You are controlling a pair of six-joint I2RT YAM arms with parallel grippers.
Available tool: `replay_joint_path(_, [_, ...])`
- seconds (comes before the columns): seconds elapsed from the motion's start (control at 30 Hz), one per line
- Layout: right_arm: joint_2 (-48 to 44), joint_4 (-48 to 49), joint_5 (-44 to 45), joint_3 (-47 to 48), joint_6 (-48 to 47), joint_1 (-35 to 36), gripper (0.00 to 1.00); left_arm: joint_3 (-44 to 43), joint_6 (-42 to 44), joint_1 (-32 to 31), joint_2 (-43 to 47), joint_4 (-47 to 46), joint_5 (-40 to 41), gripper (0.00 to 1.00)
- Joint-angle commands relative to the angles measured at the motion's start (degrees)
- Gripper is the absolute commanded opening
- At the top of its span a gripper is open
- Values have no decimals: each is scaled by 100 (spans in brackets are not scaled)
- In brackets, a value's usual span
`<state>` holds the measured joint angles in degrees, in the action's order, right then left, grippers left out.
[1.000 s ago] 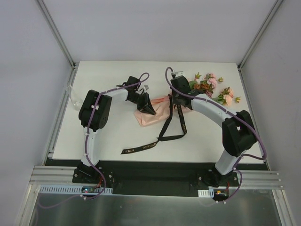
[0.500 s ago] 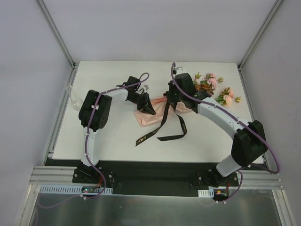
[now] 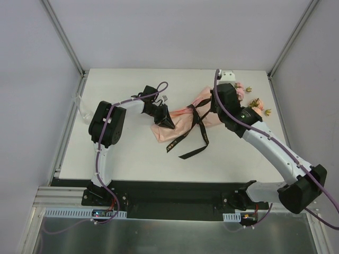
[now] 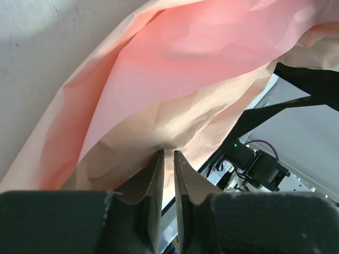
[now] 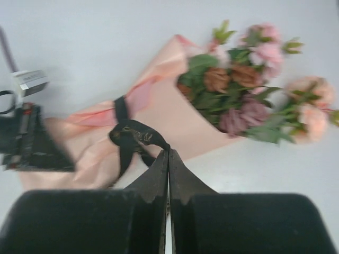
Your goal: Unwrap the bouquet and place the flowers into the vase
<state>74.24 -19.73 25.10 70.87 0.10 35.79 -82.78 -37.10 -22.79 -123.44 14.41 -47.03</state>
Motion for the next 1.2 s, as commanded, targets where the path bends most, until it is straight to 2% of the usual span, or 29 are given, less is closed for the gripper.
replay_joint_path(0.0, [-523,-795,2023,50,-484,-90,1,-54,-34,29,83,26,-17,12])
replay_joint_path(0.1, [-901,-1007,2210,-20,-467,-221,1,-63,-16,29,83,26,-9,12])
replay_joint_path(0.17, [-1208,-1016,1965,-100,-406,-239,1,-54,-16,29,92,35,0,12])
replay_joint_path(0.3, [-1517,-674,535,-179,-318,-143,1,-54,-8,29,83,18,0,12])
replay_joint_path(0.5, [-1272,80,-1540,102,-467,621,1,-54,28,29,83,35,-9,12])
replay_joint_path(0.57, [-1210,415,-2909,155,-205,789,1,-36,28,29,92,18,0,12])
replay_joint_path(0.6, [-1210,895,-3785,94,-73,806,1,-45,28,29,83,26,0,12])
replay_joint_path(0.73, [-1245,1945,-5441,-73,587,842,1,-36,36,29,83,26,9,12])
replay_joint_path(0.8, [-1368,2131,-5604,-152,588,842,1,-19,36,29,92,26,0,12])
replay_joint_path(0.87, [-1613,2035,-5368,-240,396,833,1,-27,36,29,92,18,-8,12])
replay_joint_path(0.97, [-1947,1053,-3667,-197,-184,833,1,-27,36,29,109,18,-9,13])
replay_joint_path(1.0, [-2026,397,-2304,-136,-290,842,1,-36,36,29,118,26,-17,13])
replay_joint_path(1.07, [-2176,-239,-787,84,-423,842,1,-36,36,29,127,26,-17,13])
replay_joint_path(1.1, [-2238,-825,657,154,-432,833,1,-36,45,29,136,26,-9,13])
replay_joint_path(1.17, [-2518,-1146,1625,190,-686,842,1,-19,45,29,153,26,-17,13])
